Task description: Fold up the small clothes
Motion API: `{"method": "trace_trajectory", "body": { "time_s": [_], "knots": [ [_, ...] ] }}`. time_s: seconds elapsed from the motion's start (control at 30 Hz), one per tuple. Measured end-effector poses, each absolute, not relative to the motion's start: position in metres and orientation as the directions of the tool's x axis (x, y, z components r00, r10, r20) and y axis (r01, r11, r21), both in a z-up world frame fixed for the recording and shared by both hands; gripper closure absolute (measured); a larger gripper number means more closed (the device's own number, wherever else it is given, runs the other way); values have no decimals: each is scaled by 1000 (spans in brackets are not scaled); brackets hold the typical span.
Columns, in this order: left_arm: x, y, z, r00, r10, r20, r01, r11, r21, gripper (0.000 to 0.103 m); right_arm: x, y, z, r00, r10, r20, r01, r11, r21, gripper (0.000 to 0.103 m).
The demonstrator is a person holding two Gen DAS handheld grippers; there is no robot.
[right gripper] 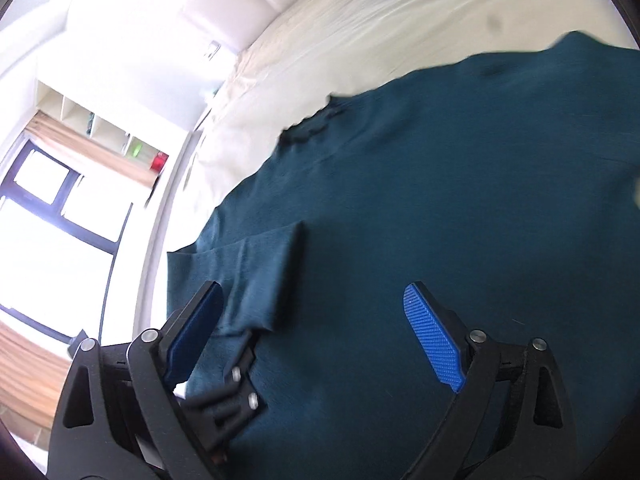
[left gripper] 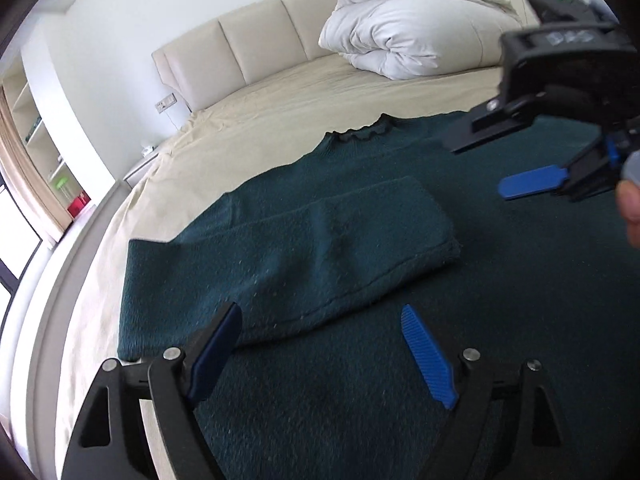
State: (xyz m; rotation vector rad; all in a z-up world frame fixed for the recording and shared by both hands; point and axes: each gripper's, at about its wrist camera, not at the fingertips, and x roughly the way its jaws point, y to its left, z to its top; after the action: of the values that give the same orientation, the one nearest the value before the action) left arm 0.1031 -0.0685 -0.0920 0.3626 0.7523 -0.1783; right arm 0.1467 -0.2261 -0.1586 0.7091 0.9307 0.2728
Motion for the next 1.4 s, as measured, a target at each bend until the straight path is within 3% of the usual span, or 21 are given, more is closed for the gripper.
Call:
{"method": "trace_trajectory", "body": {
  "time_s": [0.17, 0.33, 0.4, 0.47, 0.53, 0.57, 0.6, 0.77, 1.1, 1.17, 1.33, 1.4],
  "knots": [
    [101, -4, -79, 694, -125, -709, 178, 984, 2, 19, 189, -191, -181, 471, 502, -725, 100, 786, 610, 43],
    [113, 54, -68, 704, -164, -691, 62, 983, -171, 19, 205, -162, -176, 477, 408, -779, 65, 867, 494, 46],
    [117, 68, -64, 714, -158, -683, 35, 981, -190, 19, 211, -139, -176, 459, 366, -809, 18, 907, 421, 64],
    [121, 83, -62, 719, -166, -675, 15, 974, -224, 19, 215, -127, -175, 453, 300, -840, -9, 943, 332, 74],
    [129, 101, -65, 712, -195, -675, -12, 957, -290, 19, 216, -129, -174, 455, 293, -841, -10, 946, 325, 82],
    [133, 113, -67, 707, -199, -678, -36, 948, -316, 19, 216, -133, -173, 460, 299, -836, -8, 943, 333, 93],
    [138, 123, -69, 702, -201, -683, -60, 939, -338, 21, 209, -141, -168, 465, 330, -821, -13, 930, 366, 97],
    [172, 151, -72, 684, -227, -693, -100, 912, -397, 23, 203, -177, -147, 503, 318, -804, -22, 934, 356, 97],
    [248, 127, -96, 565, -303, -767, -51, 916, -399, 25, 206, -245, -121, 550, 253, -796, 17, 950, 313, 97],
    [254, 120, -99, 549, -302, -779, -47, 920, -390, 29, 208, -256, -121, 552, 249, -796, 25, 949, 315, 97],
    [275, 112, -107, 517, -318, -795, -40, 919, -393, 54, 210, -265, -130, 539, 232, -810, 32, 955, 295, 97],
    [284, 113, -110, 510, -327, -796, -49, 912, -406, 56, 208, -267, -132, 538, 237, -809, 31, 953, 300, 97]
  ]
}}
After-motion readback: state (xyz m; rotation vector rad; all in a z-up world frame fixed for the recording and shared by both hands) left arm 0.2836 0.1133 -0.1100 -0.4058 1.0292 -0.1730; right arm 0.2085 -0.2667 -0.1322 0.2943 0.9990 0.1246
